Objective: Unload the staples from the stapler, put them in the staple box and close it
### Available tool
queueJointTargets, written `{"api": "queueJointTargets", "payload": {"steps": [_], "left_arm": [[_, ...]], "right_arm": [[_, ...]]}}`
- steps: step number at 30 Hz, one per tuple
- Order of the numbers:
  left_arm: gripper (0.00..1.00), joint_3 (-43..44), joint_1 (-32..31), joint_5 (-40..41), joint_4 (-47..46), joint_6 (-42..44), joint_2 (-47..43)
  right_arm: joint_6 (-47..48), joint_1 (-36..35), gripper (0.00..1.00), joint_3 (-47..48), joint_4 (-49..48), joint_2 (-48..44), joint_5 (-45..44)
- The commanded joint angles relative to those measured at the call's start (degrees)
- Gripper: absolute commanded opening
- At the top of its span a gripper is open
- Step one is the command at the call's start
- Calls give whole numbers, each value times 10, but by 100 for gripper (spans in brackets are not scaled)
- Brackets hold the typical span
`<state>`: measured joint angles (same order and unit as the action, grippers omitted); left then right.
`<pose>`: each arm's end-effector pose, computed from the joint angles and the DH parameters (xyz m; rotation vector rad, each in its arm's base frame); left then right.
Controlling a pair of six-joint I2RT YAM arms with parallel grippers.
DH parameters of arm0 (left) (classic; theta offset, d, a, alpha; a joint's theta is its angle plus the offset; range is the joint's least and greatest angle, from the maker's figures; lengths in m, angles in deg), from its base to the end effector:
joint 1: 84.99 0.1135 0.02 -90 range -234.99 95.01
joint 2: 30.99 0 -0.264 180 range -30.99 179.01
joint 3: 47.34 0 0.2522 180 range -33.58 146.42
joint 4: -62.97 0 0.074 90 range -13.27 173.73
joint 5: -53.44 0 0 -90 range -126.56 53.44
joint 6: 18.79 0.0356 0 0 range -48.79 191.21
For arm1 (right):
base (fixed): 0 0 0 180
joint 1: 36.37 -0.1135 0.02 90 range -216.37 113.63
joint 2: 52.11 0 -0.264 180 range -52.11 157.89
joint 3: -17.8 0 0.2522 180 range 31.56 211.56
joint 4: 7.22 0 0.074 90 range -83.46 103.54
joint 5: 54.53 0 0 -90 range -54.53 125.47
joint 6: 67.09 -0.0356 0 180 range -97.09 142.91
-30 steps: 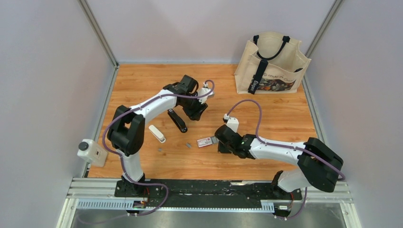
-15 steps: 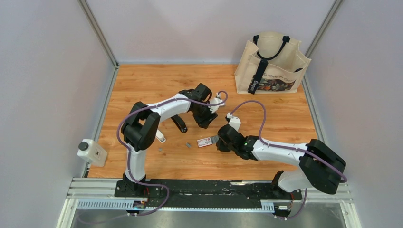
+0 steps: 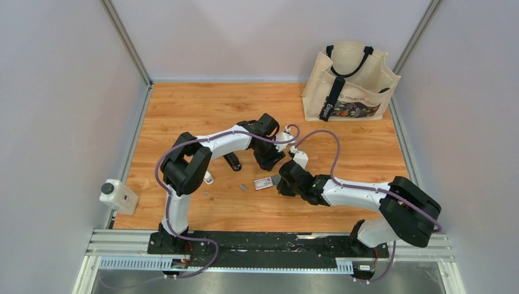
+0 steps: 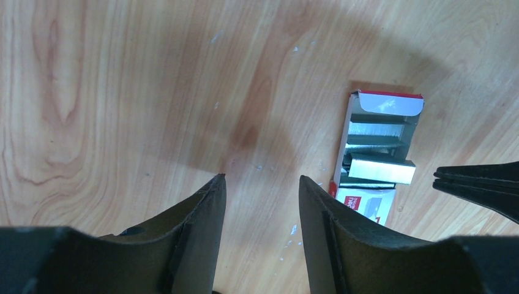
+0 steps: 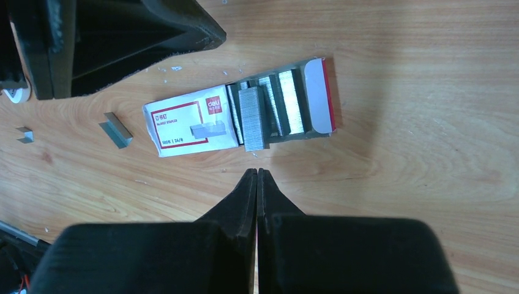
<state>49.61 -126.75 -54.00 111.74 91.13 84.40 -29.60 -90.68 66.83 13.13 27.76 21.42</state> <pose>0.3019 -0.2839 0.1727 1.4897 2.3284 -0.5216 0.1576 0.2046 0.1595 0.0692 2.4998 0.5231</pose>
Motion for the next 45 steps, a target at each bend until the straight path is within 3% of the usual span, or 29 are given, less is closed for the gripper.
{"api": "queueJointTargets", "payload": {"steps": [1, 45], "left_arm": [[56, -11, -9, 2, -20, 4, 2], [54, -72, -43, -53, 12, 36, -10]], "right_arm": [[-4, 4, 0, 15, -13, 10, -1], [7, 19, 0, 28, -83, 59, 9]]}}
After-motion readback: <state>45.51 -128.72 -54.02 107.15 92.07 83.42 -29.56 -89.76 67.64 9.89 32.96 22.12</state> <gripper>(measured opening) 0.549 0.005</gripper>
